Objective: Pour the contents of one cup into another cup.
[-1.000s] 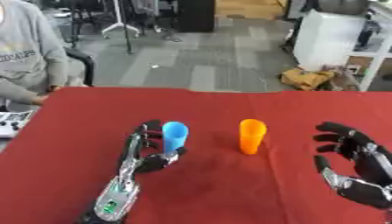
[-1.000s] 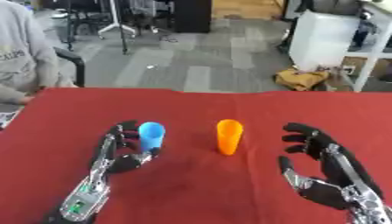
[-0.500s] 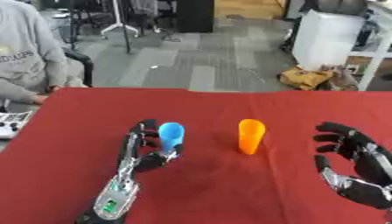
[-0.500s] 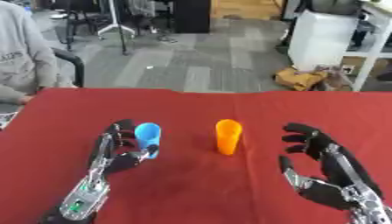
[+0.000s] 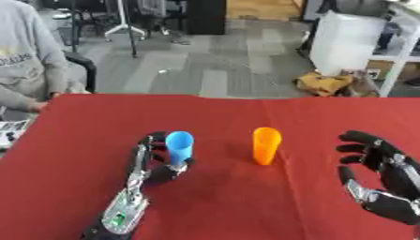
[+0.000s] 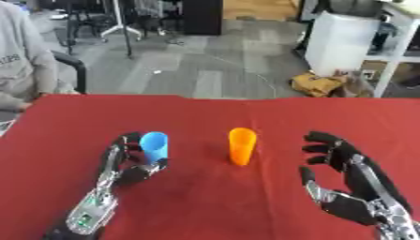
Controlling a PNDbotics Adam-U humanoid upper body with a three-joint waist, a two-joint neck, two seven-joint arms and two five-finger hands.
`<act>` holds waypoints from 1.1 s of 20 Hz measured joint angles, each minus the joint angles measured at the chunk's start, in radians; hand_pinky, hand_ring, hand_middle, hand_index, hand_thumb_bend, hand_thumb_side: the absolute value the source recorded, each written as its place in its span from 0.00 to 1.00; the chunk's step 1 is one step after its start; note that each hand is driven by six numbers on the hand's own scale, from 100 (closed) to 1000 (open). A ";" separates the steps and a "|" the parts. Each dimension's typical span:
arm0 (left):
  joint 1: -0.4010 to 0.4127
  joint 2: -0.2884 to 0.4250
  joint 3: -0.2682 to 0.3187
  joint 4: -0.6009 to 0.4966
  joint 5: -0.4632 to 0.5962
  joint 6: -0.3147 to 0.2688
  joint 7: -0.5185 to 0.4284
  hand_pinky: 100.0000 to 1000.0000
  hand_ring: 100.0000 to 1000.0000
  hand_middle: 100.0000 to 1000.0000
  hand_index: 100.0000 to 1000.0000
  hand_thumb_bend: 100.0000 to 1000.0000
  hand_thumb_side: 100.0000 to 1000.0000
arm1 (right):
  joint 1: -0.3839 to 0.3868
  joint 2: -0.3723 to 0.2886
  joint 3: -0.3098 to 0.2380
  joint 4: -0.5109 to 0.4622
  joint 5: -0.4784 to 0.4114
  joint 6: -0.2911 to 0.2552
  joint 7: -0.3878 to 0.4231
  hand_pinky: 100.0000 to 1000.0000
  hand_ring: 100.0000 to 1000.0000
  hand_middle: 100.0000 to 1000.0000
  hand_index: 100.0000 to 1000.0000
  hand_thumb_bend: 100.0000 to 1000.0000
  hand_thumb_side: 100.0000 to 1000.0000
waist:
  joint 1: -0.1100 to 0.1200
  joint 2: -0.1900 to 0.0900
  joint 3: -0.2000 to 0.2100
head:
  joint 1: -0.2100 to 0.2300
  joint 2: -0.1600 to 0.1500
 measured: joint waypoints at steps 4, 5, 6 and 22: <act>-0.012 0.000 0.000 0.016 0.014 -0.009 -0.001 0.47 0.60 0.60 0.76 0.76 0.00 | 0.000 0.001 0.004 0.000 0.000 -0.001 0.001 0.67 0.76 0.79 0.88 0.09 0.00 | -0.002 0.006 -0.006 | 0.003 0.000; -0.015 0.000 0.001 0.018 0.018 -0.011 -0.001 0.47 0.60 0.60 0.76 0.76 0.00 | 0.000 0.001 0.005 0.000 0.000 -0.001 0.002 0.67 0.76 0.79 0.88 0.09 0.00 | -0.003 0.006 -0.006 | 0.003 0.000; -0.019 0.000 0.001 0.021 0.022 -0.012 -0.001 0.47 0.60 0.60 0.76 0.76 0.00 | 0.000 0.001 0.005 0.000 0.000 -0.002 0.002 0.67 0.75 0.79 0.88 0.09 0.00 | -0.004 0.006 -0.006 | 0.004 0.000; -0.053 0.000 0.006 0.058 0.021 -0.006 -0.005 0.40 0.53 0.52 0.73 0.75 0.00 | -0.004 0.001 0.005 0.006 0.000 -0.004 0.013 0.67 0.75 0.79 0.88 0.11 0.00 | -0.004 0.015 -0.013 | 0.012 0.000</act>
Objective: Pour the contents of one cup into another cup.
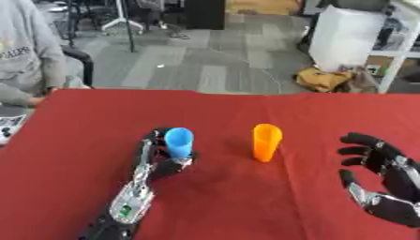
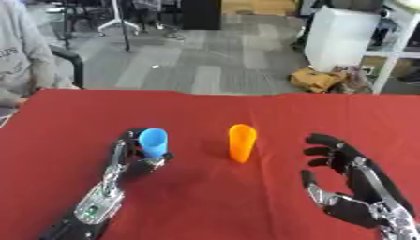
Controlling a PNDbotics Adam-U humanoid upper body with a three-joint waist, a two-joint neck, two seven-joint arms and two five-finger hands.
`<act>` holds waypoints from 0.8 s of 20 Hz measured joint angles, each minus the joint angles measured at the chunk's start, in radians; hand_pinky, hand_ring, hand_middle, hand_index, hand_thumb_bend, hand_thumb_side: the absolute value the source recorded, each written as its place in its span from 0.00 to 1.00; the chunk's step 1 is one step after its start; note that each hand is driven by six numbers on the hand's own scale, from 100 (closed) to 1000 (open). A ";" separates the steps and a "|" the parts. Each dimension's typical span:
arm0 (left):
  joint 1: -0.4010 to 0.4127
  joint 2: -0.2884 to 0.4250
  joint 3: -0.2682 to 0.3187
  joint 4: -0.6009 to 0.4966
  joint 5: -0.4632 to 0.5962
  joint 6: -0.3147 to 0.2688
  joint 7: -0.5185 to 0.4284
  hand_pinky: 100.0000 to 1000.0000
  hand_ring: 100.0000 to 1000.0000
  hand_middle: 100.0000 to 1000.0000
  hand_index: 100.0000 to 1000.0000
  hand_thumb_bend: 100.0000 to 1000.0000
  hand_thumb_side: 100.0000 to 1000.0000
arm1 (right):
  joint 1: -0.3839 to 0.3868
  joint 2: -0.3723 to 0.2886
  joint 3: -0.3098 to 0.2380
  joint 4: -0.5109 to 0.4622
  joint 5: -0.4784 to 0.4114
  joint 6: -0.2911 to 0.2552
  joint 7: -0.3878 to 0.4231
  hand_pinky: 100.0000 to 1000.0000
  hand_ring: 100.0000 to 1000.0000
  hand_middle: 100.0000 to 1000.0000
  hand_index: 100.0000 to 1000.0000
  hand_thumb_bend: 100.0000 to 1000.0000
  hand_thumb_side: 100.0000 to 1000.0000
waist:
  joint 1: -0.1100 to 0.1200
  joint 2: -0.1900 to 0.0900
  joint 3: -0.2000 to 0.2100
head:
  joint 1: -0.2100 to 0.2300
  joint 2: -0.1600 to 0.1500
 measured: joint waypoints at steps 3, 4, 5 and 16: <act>-0.003 0.000 0.000 0.008 -0.001 0.000 -0.001 0.38 0.52 0.51 0.73 0.75 0.00 | -0.004 0.000 0.001 0.000 0.000 0.000 0.001 0.67 0.75 0.79 0.88 0.11 0.00 | 0.000 0.002 -0.002 | 0.000 0.000; -0.005 0.000 0.000 0.012 -0.001 0.000 -0.002 0.38 0.52 0.51 0.72 0.75 0.00 | -0.005 0.000 0.002 0.000 0.000 -0.001 0.001 0.67 0.75 0.79 0.88 0.12 0.00 | 0.000 0.002 -0.003 | 0.000 0.000; -0.008 0.000 0.000 0.015 -0.003 -0.001 -0.004 0.38 0.52 0.51 0.72 0.75 0.00 | -0.005 0.000 0.002 0.000 0.000 -0.001 0.001 0.67 0.75 0.79 0.88 0.12 0.00 | -0.001 0.002 -0.004 | 0.001 0.000; -0.017 0.000 0.000 0.025 -0.008 -0.026 -0.043 0.26 0.41 0.40 0.66 0.61 0.00 | -0.005 0.000 0.005 0.000 0.000 -0.004 0.004 0.67 0.75 0.79 0.88 0.11 0.00 | -0.001 0.008 -0.008 | 0.005 -0.001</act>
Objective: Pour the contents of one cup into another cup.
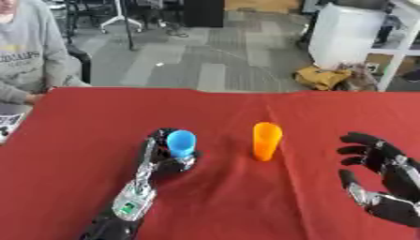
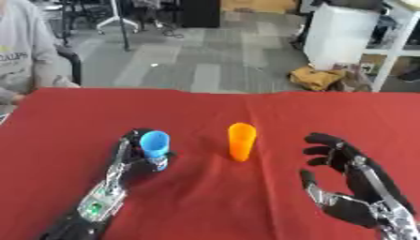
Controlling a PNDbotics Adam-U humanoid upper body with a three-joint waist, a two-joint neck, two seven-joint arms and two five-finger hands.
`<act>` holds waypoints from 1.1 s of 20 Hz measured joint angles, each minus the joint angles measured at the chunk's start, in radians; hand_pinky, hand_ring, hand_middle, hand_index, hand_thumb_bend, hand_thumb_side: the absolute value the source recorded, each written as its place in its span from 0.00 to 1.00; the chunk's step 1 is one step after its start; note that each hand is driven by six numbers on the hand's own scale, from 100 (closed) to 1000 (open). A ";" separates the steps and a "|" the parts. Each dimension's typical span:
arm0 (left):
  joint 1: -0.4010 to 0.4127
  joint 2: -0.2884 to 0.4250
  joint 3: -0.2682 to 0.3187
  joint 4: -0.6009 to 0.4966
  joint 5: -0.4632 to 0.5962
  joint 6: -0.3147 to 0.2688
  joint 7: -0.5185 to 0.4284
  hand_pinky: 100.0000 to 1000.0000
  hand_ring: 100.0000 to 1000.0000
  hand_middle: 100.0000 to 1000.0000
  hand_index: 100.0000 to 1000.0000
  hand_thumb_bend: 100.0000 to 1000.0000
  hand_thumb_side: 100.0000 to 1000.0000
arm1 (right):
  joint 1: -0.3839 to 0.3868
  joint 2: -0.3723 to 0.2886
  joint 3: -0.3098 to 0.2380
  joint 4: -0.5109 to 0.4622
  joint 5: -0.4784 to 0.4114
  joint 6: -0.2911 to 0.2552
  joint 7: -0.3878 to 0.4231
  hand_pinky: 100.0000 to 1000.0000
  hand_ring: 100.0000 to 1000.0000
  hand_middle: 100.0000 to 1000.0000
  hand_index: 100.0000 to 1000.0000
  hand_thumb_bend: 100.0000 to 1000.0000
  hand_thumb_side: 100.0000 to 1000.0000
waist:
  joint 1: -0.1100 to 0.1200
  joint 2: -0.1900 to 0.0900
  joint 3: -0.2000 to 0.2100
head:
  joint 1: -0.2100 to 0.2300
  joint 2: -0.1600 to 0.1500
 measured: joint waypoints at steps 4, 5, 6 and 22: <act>0.003 0.000 -0.001 -0.007 -0.001 -0.006 -0.012 0.23 0.36 0.35 0.62 0.46 0.00 | 0.000 0.000 0.000 0.000 0.000 0.000 0.001 0.67 0.75 0.79 0.88 0.11 0.00 | 0.000 0.000 0.000 | 0.000 0.000; 0.005 -0.001 -0.001 -0.013 -0.001 -0.007 -0.015 0.22 0.36 0.35 0.62 0.43 0.00 | 0.000 0.000 0.000 0.000 0.000 0.000 0.001 0.67 0.75 0.79 0.88 0.11 0.00 | 0.000 0.001 0.000 | 0.000 0.000; 0.007 -0.001 -0.001 -0.022 -0.004 -0.009 -0.018 0.21 0.34 0.33 0.61 0.38 0.00 | 0.000 0.000 0.000 0.000 0.000 0.000 0.001 0.67 0.75 0.79 0.88 0.11 0.00 | 0.001 0.001 0.000 | 0.000 0.000; 0.138 0.054 -0.033 -0.402 -0.056 0.043 -0.023 0.10 0.24 0.24 0.53 0.19 0.00 | -0.028 -0.003 0.000 0.044 -0.005 -0.005 0.008 0.66 0.75 0.79 0.87 0.07 0.00 | 0.013 -0.003 0.030 | -0.022 0.001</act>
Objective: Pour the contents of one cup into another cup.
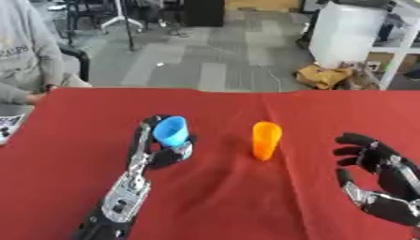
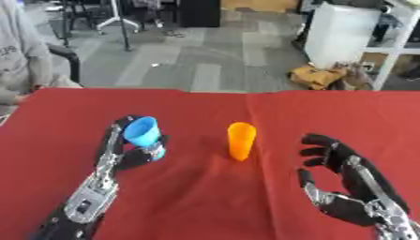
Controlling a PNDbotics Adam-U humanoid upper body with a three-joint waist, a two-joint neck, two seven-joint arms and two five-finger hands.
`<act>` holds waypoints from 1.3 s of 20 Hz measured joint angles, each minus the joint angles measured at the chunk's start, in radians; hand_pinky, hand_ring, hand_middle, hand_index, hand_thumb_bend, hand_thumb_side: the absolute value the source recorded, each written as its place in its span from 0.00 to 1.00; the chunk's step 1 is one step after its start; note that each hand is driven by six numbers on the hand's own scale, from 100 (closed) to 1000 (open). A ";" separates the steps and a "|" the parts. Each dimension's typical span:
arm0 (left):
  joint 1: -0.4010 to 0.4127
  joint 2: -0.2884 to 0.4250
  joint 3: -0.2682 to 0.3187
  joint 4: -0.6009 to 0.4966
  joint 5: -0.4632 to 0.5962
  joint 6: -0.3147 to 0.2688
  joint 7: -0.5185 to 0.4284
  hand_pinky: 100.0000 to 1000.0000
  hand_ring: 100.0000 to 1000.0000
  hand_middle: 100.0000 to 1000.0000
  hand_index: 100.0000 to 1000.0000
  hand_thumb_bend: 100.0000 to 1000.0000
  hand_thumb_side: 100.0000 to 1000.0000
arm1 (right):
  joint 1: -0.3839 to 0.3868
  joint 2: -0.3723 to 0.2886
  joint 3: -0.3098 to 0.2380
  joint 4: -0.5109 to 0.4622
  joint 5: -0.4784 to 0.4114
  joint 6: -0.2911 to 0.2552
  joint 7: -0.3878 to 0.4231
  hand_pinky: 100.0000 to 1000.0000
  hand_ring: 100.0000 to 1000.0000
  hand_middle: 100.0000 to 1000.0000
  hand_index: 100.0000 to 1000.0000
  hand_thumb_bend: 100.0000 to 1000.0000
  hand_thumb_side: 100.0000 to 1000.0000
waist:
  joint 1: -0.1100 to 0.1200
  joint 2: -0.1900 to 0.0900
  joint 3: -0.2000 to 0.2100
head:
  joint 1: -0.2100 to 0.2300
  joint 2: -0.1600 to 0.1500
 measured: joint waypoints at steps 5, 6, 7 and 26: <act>0.087 0.047 -0.029 -0.179 -0.014 0.064 -0.064 0.10 0.25 0.24 0.54 0.21 0.00 | -0.048 -0.009 0.011 0.064 0.006 -0.025 0.004 0.66 0.76 0.79 0.88 0.07 0.00 | 0.009 -0.003 0.028 | -0.019 0.007; 0.103 0.053 -0.034 -0.212 -0.014 0.073 -0.078 0.11 0.25 0.24 0.54 0.21 0.00 | -0.057 -0.009 0.014 0.080 0.011 -0.031 0.006 0.66 0.76 0.80 0.88 0.07 0.00 | 0.011 -0.004 0.034 | -0.022 0.009; 0.118 0.059 -0.038 -0.242 -0.014 0.082 -0.091 0.11 0.25 0.25 0.54 0.21 0.00 | -0.067 -0.010 0.017 0.098 0.018 -0.038 0.008 0.66 0.77 0.80 0.88 0.08 0.00 | 0.013 -0.005 0.041 | -0.027 0.010; 0.250 0.096 -0.091 -0.482 0.013 0.114 -0.218 0.12 0.26 0.25 0.55 0.27 0.00 | -0.204 0.023 0.040 0.419 0.154 -0.170 0.053 0.77 0.91 0.93 0.93 0.20 0.00 | 0.040 0.005 0.152 | -0.095 0.018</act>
